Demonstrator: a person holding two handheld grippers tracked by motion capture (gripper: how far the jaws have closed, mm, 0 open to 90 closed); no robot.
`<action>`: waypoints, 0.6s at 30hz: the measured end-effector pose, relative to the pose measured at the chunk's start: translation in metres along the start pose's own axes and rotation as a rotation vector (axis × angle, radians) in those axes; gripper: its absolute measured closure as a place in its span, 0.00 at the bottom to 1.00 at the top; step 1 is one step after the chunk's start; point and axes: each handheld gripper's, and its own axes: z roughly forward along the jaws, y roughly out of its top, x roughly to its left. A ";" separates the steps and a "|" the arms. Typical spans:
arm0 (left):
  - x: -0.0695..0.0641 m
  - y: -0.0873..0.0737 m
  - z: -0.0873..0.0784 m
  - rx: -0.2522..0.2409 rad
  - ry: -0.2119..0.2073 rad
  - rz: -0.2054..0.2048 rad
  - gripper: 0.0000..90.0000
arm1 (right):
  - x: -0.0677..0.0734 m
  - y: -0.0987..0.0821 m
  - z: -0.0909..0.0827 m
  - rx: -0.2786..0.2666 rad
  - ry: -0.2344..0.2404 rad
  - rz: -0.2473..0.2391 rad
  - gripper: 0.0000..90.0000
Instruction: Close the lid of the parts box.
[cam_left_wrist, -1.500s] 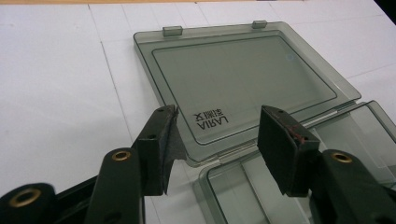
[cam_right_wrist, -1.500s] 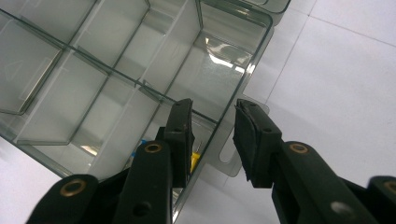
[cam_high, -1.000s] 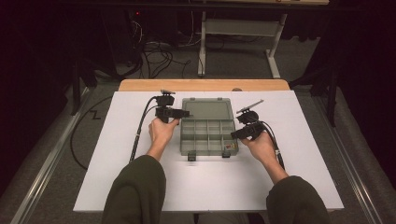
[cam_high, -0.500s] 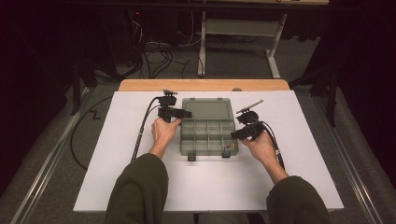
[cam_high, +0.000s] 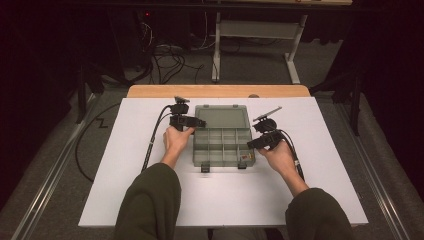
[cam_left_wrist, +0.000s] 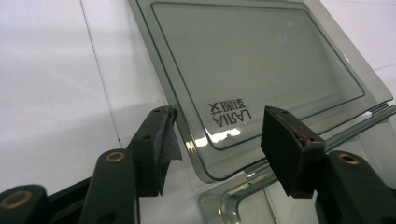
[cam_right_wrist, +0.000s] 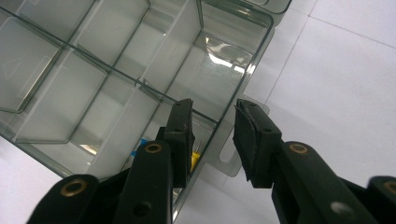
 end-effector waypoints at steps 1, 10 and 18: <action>0.001 0.000 0.000 0.004 -0.003 0.002 0.49 | 0.000 0.000 0.000 -0.001 0.001 0.000 0.77; 0.004 0.000 0.003 0.002 -0.031 -0.011 0.47 | 0.000 0.001 0.000 0.006 -0.002 -0.004 0.77; 0.004 0.000 0.005 0.000 -0.050 -0.009 0.47 | 0.000 0.001 0.000 0.010 0.000 -0.002 0.77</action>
